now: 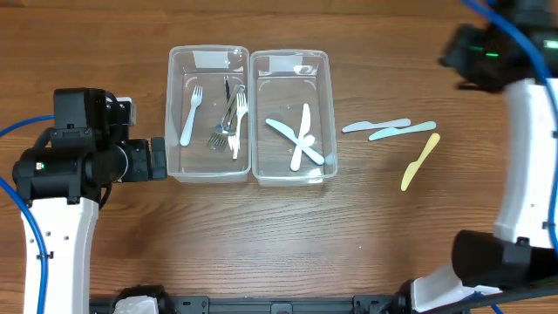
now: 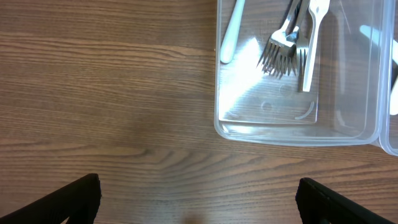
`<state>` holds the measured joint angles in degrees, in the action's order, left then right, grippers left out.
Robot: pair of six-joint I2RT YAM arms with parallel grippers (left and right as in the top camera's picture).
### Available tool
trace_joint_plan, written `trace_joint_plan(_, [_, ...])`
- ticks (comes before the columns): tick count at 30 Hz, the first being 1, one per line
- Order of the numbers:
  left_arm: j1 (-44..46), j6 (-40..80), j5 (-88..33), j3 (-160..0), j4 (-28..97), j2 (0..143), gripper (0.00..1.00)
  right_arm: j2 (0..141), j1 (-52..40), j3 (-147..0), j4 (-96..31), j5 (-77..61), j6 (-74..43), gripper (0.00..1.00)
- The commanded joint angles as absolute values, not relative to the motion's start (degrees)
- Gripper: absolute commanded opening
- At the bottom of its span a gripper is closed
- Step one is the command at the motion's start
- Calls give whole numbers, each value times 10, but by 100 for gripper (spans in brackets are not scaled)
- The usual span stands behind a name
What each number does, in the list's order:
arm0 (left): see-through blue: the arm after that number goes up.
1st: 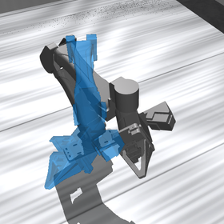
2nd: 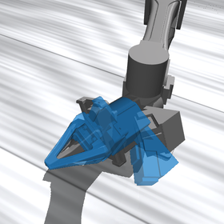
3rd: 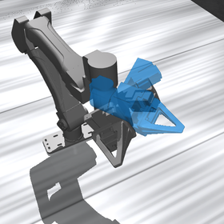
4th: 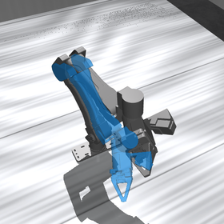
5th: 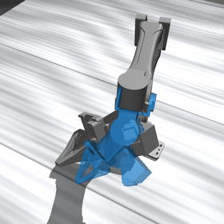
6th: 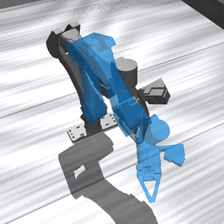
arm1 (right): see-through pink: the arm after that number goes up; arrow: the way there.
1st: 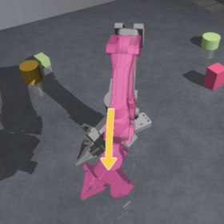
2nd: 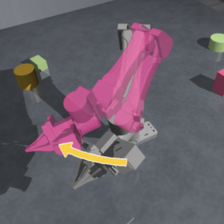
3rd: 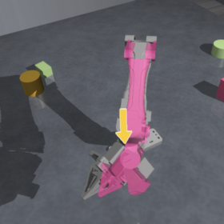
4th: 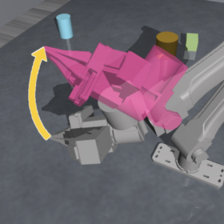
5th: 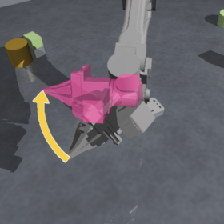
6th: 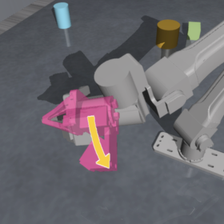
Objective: Pack container
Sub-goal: 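Move the right gripper to the yellow knife and grasp it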
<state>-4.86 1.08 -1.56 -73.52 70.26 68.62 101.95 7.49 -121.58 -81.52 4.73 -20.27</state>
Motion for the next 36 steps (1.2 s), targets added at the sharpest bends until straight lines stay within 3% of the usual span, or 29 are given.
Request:
trace_joint_plan(1, [-49, -2, -26, -733, 702, 686, 100, 1037, 147, -1150, -810, -16, -211, 69])
trace_joint_plan(6, [-49, -2, -26, -733, 701, 686, 100, 1037, 200, -1017, -761, -40, -194, 73])
trace_joint_plan(15, [-49, -2, -26, -733, 702, 686, 100, 1040, 200, -771, -590, -44, -191, 77])
trace_joint_plan(36, [-49, -2, -26, -733, 702, 686, 100, 1181, 157, -759, -569, -41, -180, 78])
